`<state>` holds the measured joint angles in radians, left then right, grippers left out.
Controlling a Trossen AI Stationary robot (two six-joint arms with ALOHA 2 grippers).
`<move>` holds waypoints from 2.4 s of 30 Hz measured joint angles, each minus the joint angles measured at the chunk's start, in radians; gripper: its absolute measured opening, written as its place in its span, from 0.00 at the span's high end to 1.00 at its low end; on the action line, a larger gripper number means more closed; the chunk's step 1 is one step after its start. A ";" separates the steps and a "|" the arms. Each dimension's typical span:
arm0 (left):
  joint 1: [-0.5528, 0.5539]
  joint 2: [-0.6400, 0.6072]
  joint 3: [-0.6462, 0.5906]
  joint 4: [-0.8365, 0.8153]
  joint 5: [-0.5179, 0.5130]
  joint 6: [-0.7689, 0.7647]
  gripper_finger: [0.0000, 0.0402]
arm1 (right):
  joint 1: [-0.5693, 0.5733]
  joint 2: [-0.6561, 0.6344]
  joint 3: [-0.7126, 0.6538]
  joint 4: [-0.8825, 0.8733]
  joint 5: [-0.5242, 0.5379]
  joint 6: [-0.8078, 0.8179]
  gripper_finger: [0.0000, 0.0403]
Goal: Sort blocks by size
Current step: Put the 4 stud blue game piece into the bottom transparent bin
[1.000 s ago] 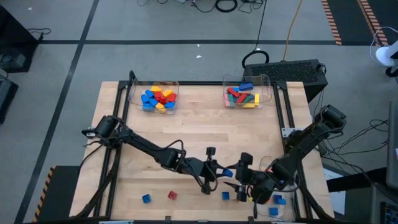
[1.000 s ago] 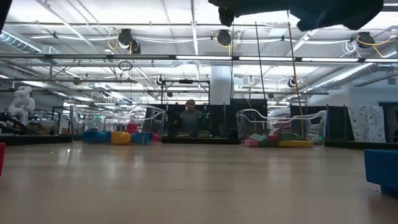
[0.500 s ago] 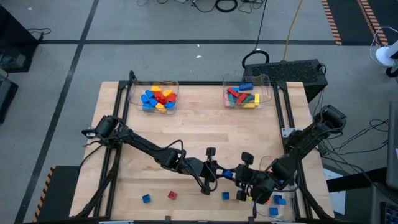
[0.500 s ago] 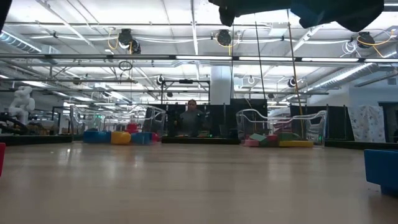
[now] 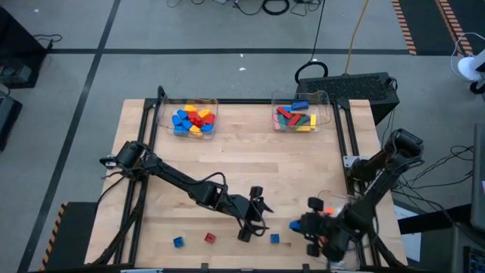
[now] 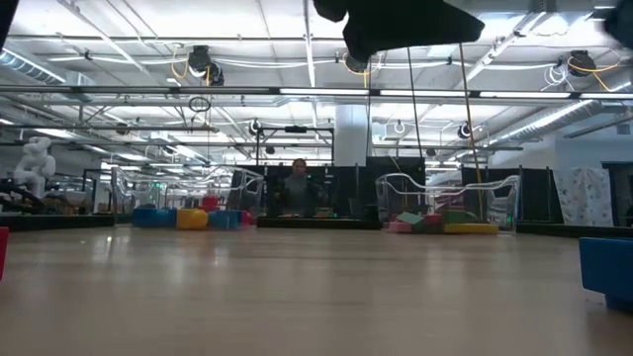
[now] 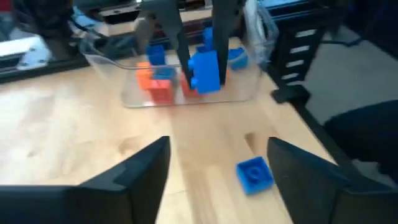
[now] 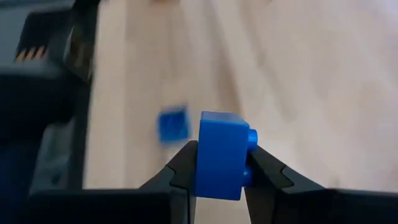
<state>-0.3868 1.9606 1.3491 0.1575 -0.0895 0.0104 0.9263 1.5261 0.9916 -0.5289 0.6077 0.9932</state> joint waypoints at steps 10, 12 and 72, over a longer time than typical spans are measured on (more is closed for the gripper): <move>-0.024 0.066 0.000 0.064 0.018 -0.005 0.23 | 0.153 -0.008 0.196 -0.305 -0.183 0.180 0.82; -0.026 0.090 0.000 0.100 0.017 -0.005 0.23 | 0.181 -0.008 0.234 -0.379 -0.213 0.241 0.82; -0.121 0.501 0.135 0.388 -0.250 -0.279 0.48 | 0.236 -0.013 0.253 -0.702 -0.189 0.802 0.26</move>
<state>-0.5073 2.4615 1.4836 0.5459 -0.3397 -0.2685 1.1622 1.5127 1.2446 -1.2312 0.4189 1.7950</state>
